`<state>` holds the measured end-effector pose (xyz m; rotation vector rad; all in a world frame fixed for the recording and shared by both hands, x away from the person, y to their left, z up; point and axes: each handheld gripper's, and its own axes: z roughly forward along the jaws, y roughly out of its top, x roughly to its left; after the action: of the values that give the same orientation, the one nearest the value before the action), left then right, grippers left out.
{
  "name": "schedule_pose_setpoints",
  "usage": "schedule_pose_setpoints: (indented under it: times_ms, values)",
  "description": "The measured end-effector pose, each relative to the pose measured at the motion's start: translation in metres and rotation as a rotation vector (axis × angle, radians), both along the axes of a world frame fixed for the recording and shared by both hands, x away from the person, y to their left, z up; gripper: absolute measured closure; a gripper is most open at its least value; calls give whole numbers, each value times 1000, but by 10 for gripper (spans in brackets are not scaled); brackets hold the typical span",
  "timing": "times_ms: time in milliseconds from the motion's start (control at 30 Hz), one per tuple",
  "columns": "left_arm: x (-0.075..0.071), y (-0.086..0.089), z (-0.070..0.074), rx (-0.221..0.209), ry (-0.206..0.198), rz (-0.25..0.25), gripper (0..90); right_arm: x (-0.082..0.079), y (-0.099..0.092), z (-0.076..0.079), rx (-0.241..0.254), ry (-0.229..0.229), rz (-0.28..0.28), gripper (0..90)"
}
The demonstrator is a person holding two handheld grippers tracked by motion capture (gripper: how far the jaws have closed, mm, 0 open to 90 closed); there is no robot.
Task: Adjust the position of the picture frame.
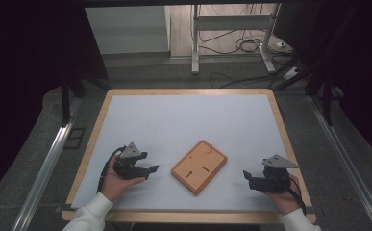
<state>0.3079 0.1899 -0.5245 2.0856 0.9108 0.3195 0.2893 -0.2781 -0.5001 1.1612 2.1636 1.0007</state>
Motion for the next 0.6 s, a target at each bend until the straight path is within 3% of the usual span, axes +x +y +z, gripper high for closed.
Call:
schedule_pose_setpoints:
  times_ms: [133,267,600]
  values:
    - [2,1,-1,-4,3,2,291,4,-2,-3,9,17,3,143]
    - [2,1,-2,1,5,4,291,5,0,-7,-14,34,12,156]
    - [1,2,-1,6,-7,4,291,1,11,-7,-21,16,19,156]
